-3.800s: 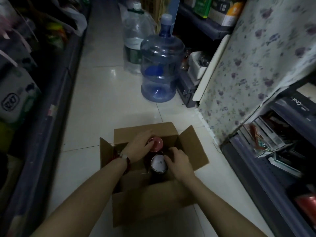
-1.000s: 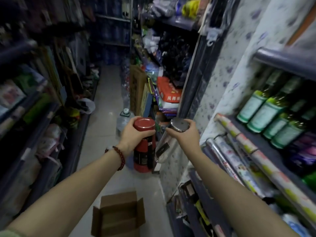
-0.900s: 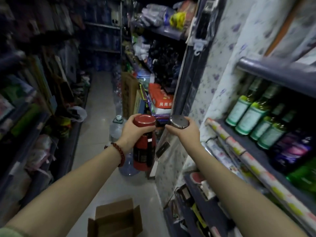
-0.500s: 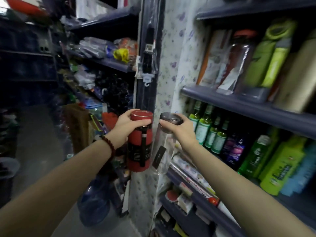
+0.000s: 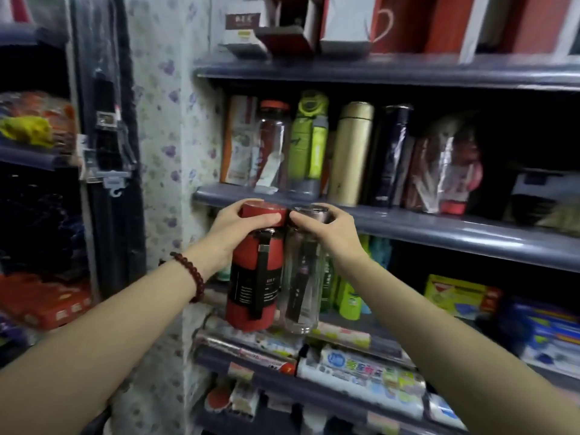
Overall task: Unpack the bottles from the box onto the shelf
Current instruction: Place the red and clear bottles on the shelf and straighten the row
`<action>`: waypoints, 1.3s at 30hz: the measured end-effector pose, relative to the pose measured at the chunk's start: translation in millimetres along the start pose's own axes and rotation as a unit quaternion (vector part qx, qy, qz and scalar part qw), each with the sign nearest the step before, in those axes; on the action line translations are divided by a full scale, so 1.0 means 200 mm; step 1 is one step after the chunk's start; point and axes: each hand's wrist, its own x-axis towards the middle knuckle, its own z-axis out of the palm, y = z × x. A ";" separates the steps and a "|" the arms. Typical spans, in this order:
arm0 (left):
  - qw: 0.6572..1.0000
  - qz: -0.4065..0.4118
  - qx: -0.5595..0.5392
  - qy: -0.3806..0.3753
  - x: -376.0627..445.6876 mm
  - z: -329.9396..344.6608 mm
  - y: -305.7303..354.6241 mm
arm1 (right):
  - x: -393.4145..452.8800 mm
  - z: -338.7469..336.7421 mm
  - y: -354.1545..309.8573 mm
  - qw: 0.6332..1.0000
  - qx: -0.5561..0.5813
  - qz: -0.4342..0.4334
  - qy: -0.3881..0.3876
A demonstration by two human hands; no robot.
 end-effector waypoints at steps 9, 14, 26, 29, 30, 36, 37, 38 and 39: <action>0.990 0.014 -0.061 -0.124 0.09 0.66 0.12 | -0.10 -0.64 -0.32 0.994 -0.052 -0.044 0.086; 0.986 0.028 -0.069 -0.148 0.13 0.90 0.20 | -0.10 -0.87 -0.43 0.988 -0.084 -0.066 0.111; 0.973 0.168 -0.060 -0.149 0.24 1.31 0.54 | 0.06 -1.25 -0.71 0.954 -0.097 -0.203 0.196; 0.961 0.227 -0.048 -0.152 0.26 1.38 0.62 | 0.10 -1.32 -0.75 0.942 -0.089 -0.232 0.226; 0.957 0.246 -0.041 -0.146 0.26 1.41 0.63 | 0.11 -1.33 -0.76 0.937 -0.085 -0.237 0.240; 0.943 0.313 0.055 -0.095 0.34 1.56 0.57 | 0.15 -1.40 -0.72 0.912 -0.093 -0.250 0.313; 0.944 0.313 0.060 -0.090 0.35 1.58 0.55 | 0.16 -1.41 -0.70 0.912 -0.090 -0.249 0.315; 0.945 0.311 0.060 -0.084 0.36 1.60 0.53 | 0.16 -1.42 -0.68 0.912 -0.088 -0.248 0.315; 0.946 0.308 0.057 -0.079 0.37 1.62 0.51 | 0.17 -1.43 -0.66 0.912 -0.089 -0.249 0.314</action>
